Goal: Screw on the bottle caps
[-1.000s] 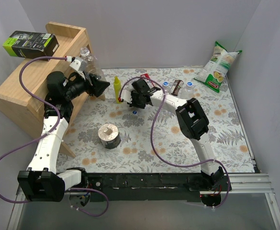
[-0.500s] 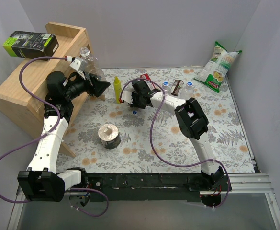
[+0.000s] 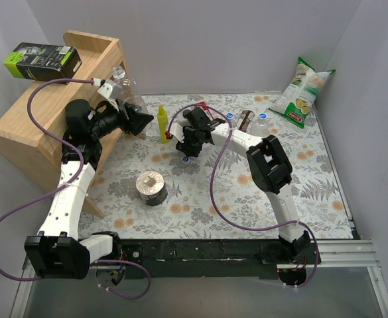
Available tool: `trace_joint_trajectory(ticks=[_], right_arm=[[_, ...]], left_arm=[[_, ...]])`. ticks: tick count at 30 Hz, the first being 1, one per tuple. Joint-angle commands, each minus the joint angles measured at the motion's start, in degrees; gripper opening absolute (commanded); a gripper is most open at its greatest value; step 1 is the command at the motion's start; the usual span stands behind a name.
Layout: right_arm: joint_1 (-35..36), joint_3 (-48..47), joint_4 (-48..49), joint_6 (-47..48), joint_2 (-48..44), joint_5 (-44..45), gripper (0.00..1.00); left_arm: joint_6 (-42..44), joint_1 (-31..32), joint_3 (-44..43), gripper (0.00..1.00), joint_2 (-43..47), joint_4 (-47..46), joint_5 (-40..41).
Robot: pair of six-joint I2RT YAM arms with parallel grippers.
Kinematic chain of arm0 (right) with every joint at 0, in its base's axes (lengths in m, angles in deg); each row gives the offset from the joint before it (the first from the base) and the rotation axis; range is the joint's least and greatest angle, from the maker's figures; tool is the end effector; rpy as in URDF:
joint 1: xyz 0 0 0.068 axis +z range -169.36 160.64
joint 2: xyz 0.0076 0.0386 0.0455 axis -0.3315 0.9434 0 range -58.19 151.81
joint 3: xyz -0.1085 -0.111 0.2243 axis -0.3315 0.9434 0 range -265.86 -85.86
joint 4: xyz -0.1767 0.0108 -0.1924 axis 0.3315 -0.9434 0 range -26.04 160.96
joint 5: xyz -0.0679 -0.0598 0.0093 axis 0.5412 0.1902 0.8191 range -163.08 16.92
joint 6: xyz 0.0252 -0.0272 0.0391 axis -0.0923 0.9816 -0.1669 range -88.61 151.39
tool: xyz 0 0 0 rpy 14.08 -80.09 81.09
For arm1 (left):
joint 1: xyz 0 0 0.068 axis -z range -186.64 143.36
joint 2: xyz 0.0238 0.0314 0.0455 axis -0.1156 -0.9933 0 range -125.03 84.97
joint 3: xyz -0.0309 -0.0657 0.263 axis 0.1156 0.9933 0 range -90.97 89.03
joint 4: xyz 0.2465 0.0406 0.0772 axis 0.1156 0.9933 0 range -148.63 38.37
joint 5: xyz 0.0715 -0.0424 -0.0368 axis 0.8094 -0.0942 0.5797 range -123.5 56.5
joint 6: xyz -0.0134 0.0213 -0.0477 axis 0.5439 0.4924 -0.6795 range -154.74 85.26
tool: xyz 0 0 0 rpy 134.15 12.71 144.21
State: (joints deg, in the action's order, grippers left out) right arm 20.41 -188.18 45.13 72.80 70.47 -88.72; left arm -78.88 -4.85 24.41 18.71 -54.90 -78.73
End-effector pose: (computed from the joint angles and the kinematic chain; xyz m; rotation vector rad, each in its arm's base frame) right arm 0.3762 0.3256 0.1792 -1.6882 1.7925 0.3256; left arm 0.2581 -0.0333 0.3989 -0.0128 1.7960 -1.2405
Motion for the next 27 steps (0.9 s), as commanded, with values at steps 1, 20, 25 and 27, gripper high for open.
trace_joint_trajectory(ticks=[1,20,25,27], right_arm=[[-0.31,-0.16,-1.07,-1.94,-4.82,-3.35,0.5],[1.36,1.6,-4.41,1.31,-5.7,-6.6,0.61],[1.71,0.11,-4.32,1.31,-4.03,-6.16,0.61],[1.89,0.37,-3.97,1.31,-3.68,-6.16,0.59]], left_arm=[[-0.16,-0.38,1.34,0.0,0.52,-0.91,-1.61],[-1.39,-0.29,2.83,0.0,0.52,-2.14,-3.28],[-1.48,-0.29,3.18,0.0,0.43,-2.14,-3.37],[-1.48,-0.29,3.36,0.0,0.34,-2.32,-3.28]])
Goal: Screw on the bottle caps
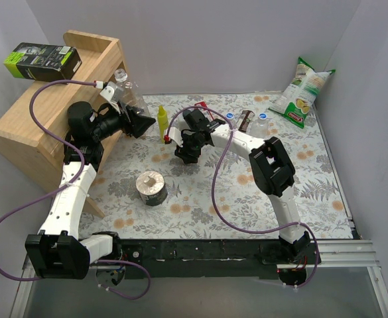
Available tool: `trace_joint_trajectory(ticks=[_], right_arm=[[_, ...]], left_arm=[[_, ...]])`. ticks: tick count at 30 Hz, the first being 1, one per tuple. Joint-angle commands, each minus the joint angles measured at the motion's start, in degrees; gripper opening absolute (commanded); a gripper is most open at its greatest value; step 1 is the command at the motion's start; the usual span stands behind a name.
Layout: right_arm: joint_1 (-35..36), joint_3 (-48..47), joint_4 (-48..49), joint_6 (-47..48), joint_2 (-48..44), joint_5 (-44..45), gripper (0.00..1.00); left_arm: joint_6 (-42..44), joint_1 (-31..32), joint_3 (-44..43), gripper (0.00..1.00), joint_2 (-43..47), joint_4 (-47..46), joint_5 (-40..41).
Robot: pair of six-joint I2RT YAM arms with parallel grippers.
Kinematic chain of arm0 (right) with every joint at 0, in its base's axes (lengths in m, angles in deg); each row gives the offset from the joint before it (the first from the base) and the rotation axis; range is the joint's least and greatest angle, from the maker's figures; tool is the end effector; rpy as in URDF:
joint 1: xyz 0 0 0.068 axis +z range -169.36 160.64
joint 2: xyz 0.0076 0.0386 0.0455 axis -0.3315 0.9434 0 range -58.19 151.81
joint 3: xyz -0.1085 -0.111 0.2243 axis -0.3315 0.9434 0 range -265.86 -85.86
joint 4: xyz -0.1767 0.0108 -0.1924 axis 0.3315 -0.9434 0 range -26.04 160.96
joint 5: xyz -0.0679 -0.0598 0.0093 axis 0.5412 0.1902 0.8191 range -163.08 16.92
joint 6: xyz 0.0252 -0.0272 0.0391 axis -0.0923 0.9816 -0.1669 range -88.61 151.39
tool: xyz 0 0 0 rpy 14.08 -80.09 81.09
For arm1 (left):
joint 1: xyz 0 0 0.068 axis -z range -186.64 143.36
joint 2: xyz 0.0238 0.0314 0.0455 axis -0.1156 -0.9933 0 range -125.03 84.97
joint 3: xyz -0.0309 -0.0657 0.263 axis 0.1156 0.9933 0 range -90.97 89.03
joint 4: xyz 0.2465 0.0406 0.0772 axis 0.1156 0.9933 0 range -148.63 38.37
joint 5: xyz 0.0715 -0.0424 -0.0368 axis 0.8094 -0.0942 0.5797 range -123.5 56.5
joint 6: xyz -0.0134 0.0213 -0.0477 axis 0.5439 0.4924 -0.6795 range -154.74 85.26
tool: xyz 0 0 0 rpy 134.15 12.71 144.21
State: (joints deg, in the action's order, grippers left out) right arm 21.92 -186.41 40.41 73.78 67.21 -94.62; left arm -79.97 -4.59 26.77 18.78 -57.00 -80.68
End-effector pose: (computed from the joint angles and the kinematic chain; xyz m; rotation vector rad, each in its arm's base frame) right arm 0.3530 0.3273 0.1920 -1.7759 1.7620 0.4673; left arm 0.2586 -0.0353 0.3886 0.0007 1.8089 -1.2844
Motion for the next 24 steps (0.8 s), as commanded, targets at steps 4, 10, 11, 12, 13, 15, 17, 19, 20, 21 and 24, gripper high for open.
trace_joint_trajectory(ticks=[4,10,11,12,13,15,17,19,20,21,24], right_arm=[[0.47,-0.87,1.28,0.15,0.1,-0.08,0.57],[0.47,-2.45,1.45,-0.2,1.95,-0.34,0.55],[0.47,-2.8,1.28,-0.12,2.21,-0.78,0.55],[0.38,-3.07,1.19,-0.2,2.65,-0.96,0.55],[0.47,-3.51,1.1,-0.29,2.83,-1.13,0.55],[0.47,-3.68,1.1,-0.38,3.35,-1.14,0.55],[0.38,-3.77,1.19,-0.47,3.71,-1.14,0.54],[0.47,-3.77,1.28,-0.47,3.97,-1.22,0.53],[0.47,-3.69,1.36,-0.73,4.14,-1.22,0.52],[0.47,-3.77,1.37,-0.73,4.23,-1.22,0.51],[0.47,-3.86,1.37,-0.82,4.59,-1.31,0.49]], left_arm=[[-0.38,-0.46,1.09,0.0,0.28,-0.13,-1.25],[-0.29,-0.46,0.65,0.0,-0.34,-0.22,-1.16],[-0.21,-0.55,0.65,0.0,-0.6,-0.14,-1.07],[-0.21,-0.46,0.56,0.0,-0.78,-0.22,-1.07],[-0.12,-0.55,0.65,0.0,-0.78,-0.14,-1.25],[-0.29,-0.46,0.74,0.0,-0.95,-0.05,-1.34],[-0.29,-0.46,0.82,0.0,-0.95,-0.22,-1.25],[-0.29,-0.46,1.09,0.0,-1.13,-0.31,-1.25],[-0.29,-0.55,1.17,0.0,-1.13,-0.31,-1.34],[-0.29,-0.55,1.18,0.0,-1.3,-0.4,-1.34],[-0.47,-0.46,1.35,0.0,-1.57,-0.66,-1.43]])
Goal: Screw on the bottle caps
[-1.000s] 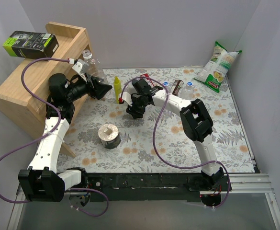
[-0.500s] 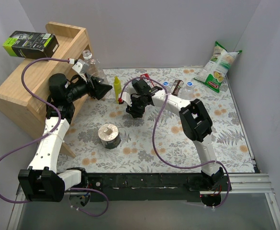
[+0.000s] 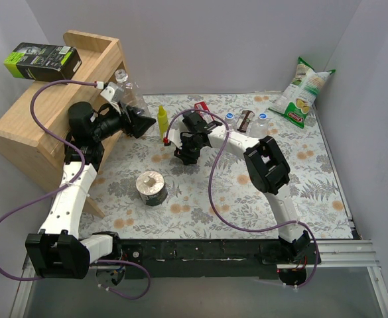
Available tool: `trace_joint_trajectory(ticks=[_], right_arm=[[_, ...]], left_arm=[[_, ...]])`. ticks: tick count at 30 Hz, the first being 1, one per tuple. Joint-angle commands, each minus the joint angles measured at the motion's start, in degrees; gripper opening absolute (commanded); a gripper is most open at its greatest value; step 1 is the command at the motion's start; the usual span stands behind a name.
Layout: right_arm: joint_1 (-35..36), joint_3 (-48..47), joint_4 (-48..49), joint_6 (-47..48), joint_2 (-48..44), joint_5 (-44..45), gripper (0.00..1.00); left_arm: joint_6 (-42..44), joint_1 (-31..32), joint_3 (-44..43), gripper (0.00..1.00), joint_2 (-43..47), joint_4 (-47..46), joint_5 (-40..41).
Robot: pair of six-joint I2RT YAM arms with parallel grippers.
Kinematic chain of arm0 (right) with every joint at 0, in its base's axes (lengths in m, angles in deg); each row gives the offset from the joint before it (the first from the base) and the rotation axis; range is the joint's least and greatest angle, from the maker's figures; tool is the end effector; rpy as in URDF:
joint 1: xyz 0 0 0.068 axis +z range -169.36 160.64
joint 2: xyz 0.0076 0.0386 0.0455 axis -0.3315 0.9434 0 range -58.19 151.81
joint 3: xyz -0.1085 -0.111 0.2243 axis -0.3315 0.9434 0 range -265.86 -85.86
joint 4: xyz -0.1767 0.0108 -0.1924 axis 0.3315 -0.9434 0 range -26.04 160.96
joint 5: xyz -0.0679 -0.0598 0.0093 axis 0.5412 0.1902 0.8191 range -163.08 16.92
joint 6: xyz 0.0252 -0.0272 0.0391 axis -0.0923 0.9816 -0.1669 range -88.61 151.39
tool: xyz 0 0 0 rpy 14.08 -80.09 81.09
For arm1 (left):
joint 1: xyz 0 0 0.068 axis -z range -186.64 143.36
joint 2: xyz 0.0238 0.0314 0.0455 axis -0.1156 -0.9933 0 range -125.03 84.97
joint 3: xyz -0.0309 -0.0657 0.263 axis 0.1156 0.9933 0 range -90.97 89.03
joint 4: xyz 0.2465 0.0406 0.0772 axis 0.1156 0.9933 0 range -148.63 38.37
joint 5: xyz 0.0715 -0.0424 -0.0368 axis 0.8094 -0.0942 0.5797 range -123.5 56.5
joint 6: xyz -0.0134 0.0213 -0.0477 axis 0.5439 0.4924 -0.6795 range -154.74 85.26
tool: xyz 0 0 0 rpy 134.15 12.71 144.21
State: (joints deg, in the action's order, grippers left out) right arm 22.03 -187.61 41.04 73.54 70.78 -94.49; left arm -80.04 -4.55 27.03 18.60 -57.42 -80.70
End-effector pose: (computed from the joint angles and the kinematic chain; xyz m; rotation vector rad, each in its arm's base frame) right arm 0.3586 0.3333 0.1700 -1.7891 1.7916 0.4728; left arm 0.2597 -0.0356 0.3870 0.0003 1.8097 -1.2861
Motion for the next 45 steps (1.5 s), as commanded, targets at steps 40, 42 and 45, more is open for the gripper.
trace_joint_trajectory(ticks=[40,42,45], right_arm=[[-3.33,-4.31,-38.2,9.89,-43.97,-3.73,0.21],[-3.42,-5.73,-38.2,6.9,-44.15,-3.99,0.2],[-3.24,-6.0,-38.2,5.05,-45.03,-6.01,0.21]], left_arm=[[27.8,21.11,16.44,0.0,-5.71,-3.4,-4.39],[30.17,22.25,19.88,0.0,-4.74,-6.81,-4.83],[32.37,25.41,25.6,0.0,-5.17,-11.13,-4.22]])
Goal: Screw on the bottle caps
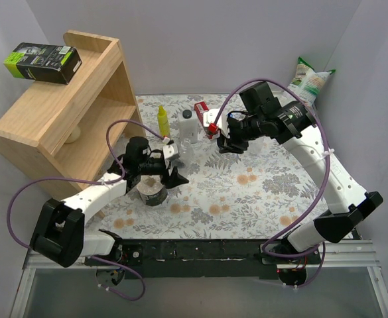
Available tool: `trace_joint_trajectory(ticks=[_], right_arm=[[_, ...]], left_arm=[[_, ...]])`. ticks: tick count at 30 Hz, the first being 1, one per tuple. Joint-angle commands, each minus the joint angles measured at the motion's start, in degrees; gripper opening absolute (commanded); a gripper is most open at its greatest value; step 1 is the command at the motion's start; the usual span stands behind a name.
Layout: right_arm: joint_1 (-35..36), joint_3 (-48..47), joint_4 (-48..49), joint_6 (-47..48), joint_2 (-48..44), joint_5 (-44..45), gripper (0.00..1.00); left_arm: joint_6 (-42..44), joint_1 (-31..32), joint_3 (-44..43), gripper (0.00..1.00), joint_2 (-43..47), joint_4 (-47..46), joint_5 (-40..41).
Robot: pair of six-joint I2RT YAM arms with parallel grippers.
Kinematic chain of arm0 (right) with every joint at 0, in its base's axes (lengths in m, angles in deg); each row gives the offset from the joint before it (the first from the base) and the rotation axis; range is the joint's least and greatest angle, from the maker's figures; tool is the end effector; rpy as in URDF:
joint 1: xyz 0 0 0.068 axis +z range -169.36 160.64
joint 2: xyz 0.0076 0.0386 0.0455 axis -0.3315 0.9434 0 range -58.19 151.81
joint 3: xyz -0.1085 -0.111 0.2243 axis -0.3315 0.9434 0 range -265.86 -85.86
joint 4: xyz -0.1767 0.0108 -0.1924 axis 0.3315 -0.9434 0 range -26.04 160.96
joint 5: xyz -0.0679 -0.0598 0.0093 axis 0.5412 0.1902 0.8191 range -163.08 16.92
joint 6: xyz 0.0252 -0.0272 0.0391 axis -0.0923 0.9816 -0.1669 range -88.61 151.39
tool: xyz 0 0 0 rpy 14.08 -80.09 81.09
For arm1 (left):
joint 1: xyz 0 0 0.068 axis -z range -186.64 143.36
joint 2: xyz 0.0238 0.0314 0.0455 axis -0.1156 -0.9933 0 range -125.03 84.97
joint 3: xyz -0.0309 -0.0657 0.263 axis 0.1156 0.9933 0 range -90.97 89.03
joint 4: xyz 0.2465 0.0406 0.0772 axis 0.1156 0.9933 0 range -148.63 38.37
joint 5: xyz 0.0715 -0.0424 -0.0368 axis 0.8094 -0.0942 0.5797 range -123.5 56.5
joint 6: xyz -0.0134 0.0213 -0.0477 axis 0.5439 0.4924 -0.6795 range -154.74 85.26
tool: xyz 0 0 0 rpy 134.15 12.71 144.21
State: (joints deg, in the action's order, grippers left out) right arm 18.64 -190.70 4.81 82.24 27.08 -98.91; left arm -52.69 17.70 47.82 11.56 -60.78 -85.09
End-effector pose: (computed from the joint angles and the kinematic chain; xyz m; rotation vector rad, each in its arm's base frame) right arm 0.2126 0.1857 0.4381 -1.7680 1.5025 0.4234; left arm 0.2319 -0.1355 0.2387 0.6973 2.0518 -1.3751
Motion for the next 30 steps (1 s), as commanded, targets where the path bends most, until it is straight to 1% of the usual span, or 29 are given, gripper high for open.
trace_joint_trajectory(ticks=[1,4,7,8,9,10,14,17,20,25,30], right_arm=[[0.06,-2.92,-2.05,-4.17,-1.51,-2.64,0.21],[0.06,-1.78,-2.14,-3.57,-1.86,-5.19,0.22],[0.15,-0.28,-1.7,-2.34,-1.17,-6.86,0.22],[0.32,-0.63,-2.14,-1.73,-0.64,-7.39,0.22],[0.5,-1.07,-3.36,-1.02,-0.2,-8.18,0.23],[1.11,-1.42,-4.15,0.9,0.85,-9.23,0.22],[2.78,-1.95,-4.86,2.67,2.44,-10.38,0.23],[4.97,-1.16,-6.71,6.43,3.23,-10.13,0.24],[6.65,0.16,-6.71,8.21,3.32,-9.42,0.24],[8.67,0.95,-6.36,8.91,4.11,-9.16,0.25],[9.64,1.56,-6.36,9.79,4.64,-8.54,0.25]], left_arm=[[5.12,4.48,6.56,0.0,0.91,-8.82,0.09],[4.33,6.68,8.25,0.0,-1.82,-13.04,0.61],[7.39,9.75,11.06,0.0,-2.62,-17.17,2.72],[7.58,10.2,13.24,0.0,-2.62,-18.75,3.6],[7.85,10.64,14.13,0.0,-2.71,-21.55,4.13],[8.28,11.6,14.84,0.0,-2.71,-22.27,4.57],[9.6,13.36,16.51,0.0,-2.36,-22.55,6.15],[9.43,13.63,16.87,0.0,-2.09,-22.37,6.68],[9.52,13.63,17.22,0.0,-2.09,-23.07,6.94],[9.69,13.72,17.57,0.0,-2.44,-25.44,7.12],[9.87,14.16,17.39,0.0,-2.53,-25.88,7.56]])
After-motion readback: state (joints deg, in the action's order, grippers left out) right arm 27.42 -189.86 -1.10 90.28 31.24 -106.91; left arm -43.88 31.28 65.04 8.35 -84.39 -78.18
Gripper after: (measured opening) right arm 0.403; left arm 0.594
